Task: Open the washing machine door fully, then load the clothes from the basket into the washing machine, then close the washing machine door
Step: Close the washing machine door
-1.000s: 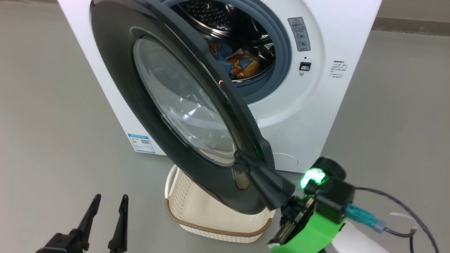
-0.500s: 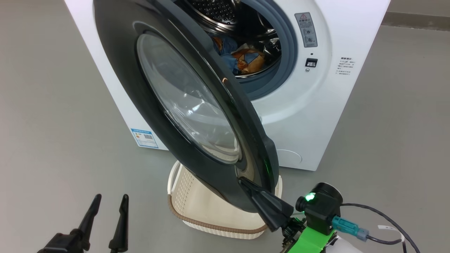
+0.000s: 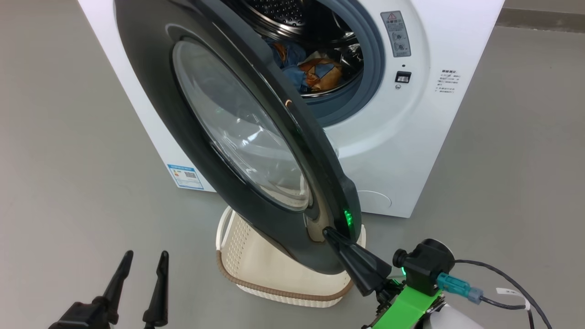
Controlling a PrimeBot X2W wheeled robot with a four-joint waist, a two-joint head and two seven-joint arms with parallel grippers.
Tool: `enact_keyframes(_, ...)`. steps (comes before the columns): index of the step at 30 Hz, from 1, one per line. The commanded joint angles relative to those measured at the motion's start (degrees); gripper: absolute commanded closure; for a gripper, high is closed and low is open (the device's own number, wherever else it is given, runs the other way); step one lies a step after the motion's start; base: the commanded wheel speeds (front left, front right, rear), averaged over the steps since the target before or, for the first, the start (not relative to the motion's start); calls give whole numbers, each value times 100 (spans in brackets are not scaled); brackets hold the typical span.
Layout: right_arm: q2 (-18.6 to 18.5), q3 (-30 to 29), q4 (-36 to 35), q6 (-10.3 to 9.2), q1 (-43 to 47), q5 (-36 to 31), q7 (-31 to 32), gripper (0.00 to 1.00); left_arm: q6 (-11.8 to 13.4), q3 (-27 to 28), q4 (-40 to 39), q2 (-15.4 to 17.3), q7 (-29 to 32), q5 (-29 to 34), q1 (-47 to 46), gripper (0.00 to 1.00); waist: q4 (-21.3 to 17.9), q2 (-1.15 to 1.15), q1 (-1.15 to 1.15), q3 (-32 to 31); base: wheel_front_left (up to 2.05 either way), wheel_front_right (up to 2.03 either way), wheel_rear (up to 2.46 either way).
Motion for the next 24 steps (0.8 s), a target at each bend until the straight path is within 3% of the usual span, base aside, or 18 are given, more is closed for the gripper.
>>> enact_keyframes(1,24,-6,-93,25,-74,-1,-46,100,-12,198,-182,68,-61,45,-216,0,-3,0,0,18,0,0,0)
enact_keyframes(24,-173,-919,126,25,-837,-37,-46,100,-12,3,-417,-109,-61,195,-689,0,-118,0,0,826,0,0,0)
